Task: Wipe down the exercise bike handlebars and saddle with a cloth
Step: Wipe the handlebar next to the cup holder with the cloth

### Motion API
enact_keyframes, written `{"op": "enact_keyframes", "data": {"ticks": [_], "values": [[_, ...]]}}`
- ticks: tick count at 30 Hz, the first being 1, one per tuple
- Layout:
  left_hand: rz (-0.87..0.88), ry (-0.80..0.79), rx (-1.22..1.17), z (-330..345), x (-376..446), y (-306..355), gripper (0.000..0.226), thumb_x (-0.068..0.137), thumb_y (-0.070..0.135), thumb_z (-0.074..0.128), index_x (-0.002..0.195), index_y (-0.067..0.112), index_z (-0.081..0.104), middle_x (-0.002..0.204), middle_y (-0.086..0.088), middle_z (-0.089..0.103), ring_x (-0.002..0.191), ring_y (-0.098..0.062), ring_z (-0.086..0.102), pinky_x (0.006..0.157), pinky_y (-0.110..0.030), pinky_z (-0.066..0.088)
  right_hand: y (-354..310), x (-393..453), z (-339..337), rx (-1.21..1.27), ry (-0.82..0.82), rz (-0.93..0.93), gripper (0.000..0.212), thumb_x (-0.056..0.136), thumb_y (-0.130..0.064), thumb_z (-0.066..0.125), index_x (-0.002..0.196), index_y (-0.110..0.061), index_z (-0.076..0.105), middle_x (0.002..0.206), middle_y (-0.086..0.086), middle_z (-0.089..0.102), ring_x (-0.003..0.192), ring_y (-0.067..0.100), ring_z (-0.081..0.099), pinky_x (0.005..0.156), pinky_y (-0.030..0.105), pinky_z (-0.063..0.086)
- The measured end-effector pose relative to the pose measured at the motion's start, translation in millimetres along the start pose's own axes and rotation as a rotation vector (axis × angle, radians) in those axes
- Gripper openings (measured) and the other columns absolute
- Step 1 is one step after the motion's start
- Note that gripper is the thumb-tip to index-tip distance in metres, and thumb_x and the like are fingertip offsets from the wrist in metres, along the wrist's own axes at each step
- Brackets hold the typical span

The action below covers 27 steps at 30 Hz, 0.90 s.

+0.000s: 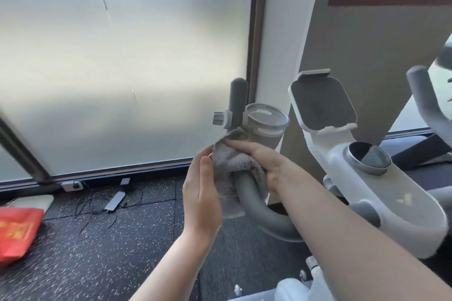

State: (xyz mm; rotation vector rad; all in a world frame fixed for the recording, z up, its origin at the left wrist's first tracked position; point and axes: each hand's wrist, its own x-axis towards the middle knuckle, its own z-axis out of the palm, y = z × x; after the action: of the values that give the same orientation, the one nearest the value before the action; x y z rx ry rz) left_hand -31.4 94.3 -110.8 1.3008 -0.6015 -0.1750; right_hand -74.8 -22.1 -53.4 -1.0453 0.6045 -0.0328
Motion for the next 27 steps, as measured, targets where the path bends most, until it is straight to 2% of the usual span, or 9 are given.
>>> {"op": "enact_keyframes", "data": {"ticks": [3, 7, 10, 12, 14, 16, 19, 24, 27], "values": [[0.003, 0.026, 0.012, -5, -4, 4, 0.045, 0.095, 0.054, 0.034, 0.119, 0.03, 0.063, 0.119, 0.002, 0.068, 0.118, -0.019, 0.059, 0.102, -0.05, 0.044, -16, 16, -3, 0.075, -0.034, -0.036, 0.02, 0.091, -0.015, 0.059, 0.077, -0.006, 0.069, 0.076, 0.011, 0.067, 0.071, 0.023, 0.066, 0.075, 0.031, 0.056], [0.044, 0.041, 0.08, -12, -17, 11, 0.044, 0.097, 0.042, 0.03, 0.121, 0.022, 0.062, 0.116, 0.011, 0.067, 0.114, -0.004, 0.058, 0.095, -0.02, 0.044, -12, 21, 6, 0.016, 0.072, -0.189, 0.008, 0.089, -0.015, 0.064, 0.086, -0.008, 0.066, 0.081, 0.011, 0.066, 0.076, 0.025, 0.065, 0.075, 0.032, 0.055], [0.009, 0.004, 0.083, -13, -19, 7, 0.046, 0.094, 0.047, 0.03, 0.122, 0.026, 0.061, 0.118, 0.012, 0.065, 0.113, 0.0, 0.057, 0.088, -0.008, 0.039, 5, 17, 19, -0.708, 0.506, -0.345, 0.034, 0.089, -0.035, 0.064, 0.109, -0.007, 0.063, 0.099, 0.009, 0.066, 0.096, 0.028, 0.063, 0.08, 0.035, 0.047], [0.0, -0.037, 0.068, -11, -13, 3, 0.051, 0.091, 0.054, 0.03, 0.123, 0.027, 0.061, 0.119, 0.012, 0.065, 0.116, -0.004, 0.056, 0.093, -0.016, 0.041, 11, 10, 30, -1.259, 0.792, -0.324, 0.053, 0.092, -0.037, 0.057, 0.129, -0.002, 0.042, 0.113, 0.009, 0.063, 0.105, 0.029, 0.062, 0.075, 0.031, 0.041], [-0.013, -0.119, 0.071, -9, -2, 0, 0.056, 0.089, 0.058, 0.028, 0.123, 0.028, 0.06, 0.12, 0.01, 0.066, 0.117, -0.008, 0.056, 0.099, -0.029, 0.042, 9, 12, 37, -1.425, 0.877, -0.268, 0.056, 0.091, -0.028, 0.058, 0.133, 0.0, 0.035, 0.123, 0.011, 0.058, 0.112, 0.029, 0.059, 0.074, 0.031, 0.041], [-0.013, -0.205, 0.099, -7, 11, 2, 0.059, 0.088, 0.062, 0.025, 0.125, 0.03, 0.058, 0.122, 0.008, 0.065, 0.12, -0.008, 0.055, 0.102, -0.03, 0.041, -3, 22, 36, -1.412, 0.9, -0.222, 0.047, 0.087, -0.023, 0.059, 0.127, -0.001, 0.047, 0.122, 0.01, 0.058, 0.112, 0.028, 0.06, 0.072, 0.03, 0.042], [0.036, -0.258, 0.116, -6, 27, 13, 0.059, 0.092, 0.054, 0.025, 0.128, 0.021, 0.058, 0.129, 0.005, 0.061, 0.123, -0.004, 0.051, 0.103, -0.019, 0.037, -8, 27, 36, -1.166, 0.952, -0.254, 0.053, 0.091, -0.043, 0.053, 0.125, -0.004, 0.049, 0.12, 0.01, 0.062, 0.112, 0.03, 0.06, 0.078, 0.032, 0.045], [0.1, -0.35, 0.071, -6, 33, 31, 0.047, 0.096, 0.042, 0.027, 0.12, 0.021, 0.061, 0.118, 0.007, 0.065, 0.115, -0.001, 0.055, 0.095, -0.019, 0.041, -2, 10, 38, -0.891, 0.963, -0.273, 0.059, 0.1, -0.054, 0.023, 0.114, -0.009, 0.059, 0.113, 0.013, 0.064, 0.108, 0.032, 0.059, 0.078, 0.034, 0.038], [0.089, -0.359, 0.072, -10, 30, 28, 0.044, 0.096, 0.044, 0.025, 0.116, 0.027, 0.061, 0.107, 0.025, 0.062, 0.103, 0.016, 0.053, 0.084, -0.006, 0.037, 14, -12, 47, -1.16, 1.006, -0.22, 0.038, 0.102, -0.035, 0.034, 0.12, -0.009, 0.054, 0.118, 0.013, 0.062, 0.11, 0.033, 0.059, 0.075, 0.032, 0.038]]}}
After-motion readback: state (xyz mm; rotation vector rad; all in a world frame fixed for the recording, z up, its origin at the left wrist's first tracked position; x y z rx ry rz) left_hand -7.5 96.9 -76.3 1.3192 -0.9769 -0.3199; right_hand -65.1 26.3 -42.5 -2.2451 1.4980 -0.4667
